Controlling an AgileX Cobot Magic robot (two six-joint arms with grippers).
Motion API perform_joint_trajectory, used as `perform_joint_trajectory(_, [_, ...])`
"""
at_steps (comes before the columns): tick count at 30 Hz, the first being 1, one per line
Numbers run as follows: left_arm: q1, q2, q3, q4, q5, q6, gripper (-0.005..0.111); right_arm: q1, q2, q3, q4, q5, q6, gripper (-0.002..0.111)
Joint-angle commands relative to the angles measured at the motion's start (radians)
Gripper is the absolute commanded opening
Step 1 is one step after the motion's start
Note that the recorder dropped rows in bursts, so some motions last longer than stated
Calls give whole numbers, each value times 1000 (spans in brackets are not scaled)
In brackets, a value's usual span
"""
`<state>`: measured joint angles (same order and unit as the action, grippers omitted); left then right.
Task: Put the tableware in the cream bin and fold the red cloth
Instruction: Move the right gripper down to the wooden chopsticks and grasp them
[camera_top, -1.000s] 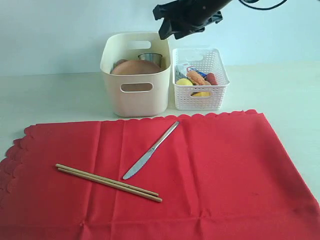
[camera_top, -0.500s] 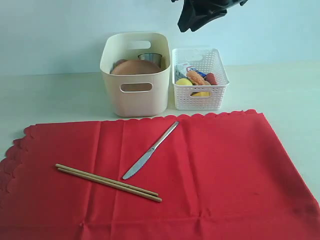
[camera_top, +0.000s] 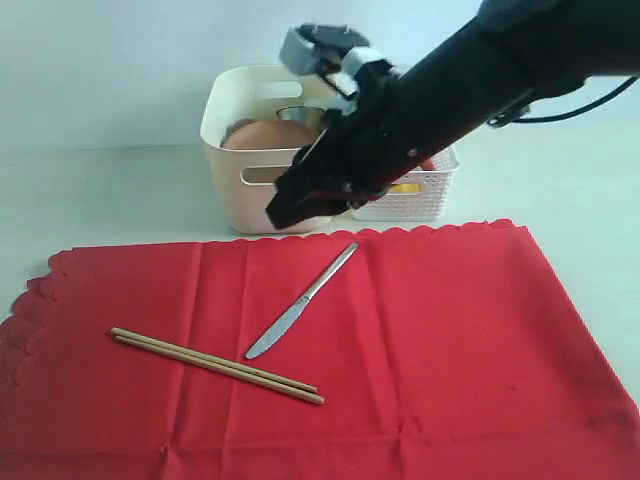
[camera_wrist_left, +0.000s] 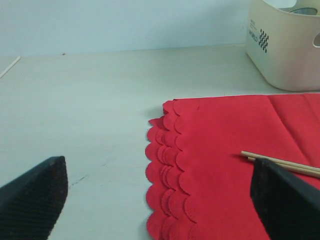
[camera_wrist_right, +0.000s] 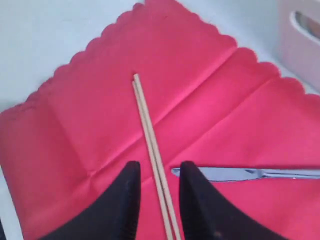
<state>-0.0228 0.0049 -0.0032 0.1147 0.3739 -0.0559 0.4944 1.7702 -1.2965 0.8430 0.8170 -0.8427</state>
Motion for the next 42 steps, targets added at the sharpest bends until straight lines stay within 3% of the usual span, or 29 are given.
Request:
perform_joint_trajectory(1, [3, -5, 3, 2, -6, 1, 94, 112, 107, 6, 11, -11, -83, 27])
perform_joint_trajectory(4, [3, -5, 3, 2, -6, 1, 94, 169, 162, -2, -9, -23, -96, 27])
perform_joint_trajectory(7, [3, -5, 3, 2, -6, 1, 94, 227, 204, -28, -155, -64, -64, 30])
perform_joint_trajectory(12, [3, -5, 3, 2, -6, 1, 94, 317, 271, -107, -506, -101, 223, 34])
perform_joint_trajectory(17, [3, -5, 3, 2, -6, 1, 94, 381, 340, -194, -703, -101, 357, 36])
perform_joint_trajectory(42, [3, -5, 3, 2, -6, 1, 94, 389, 513, -387, -713, 46, 455, 36])
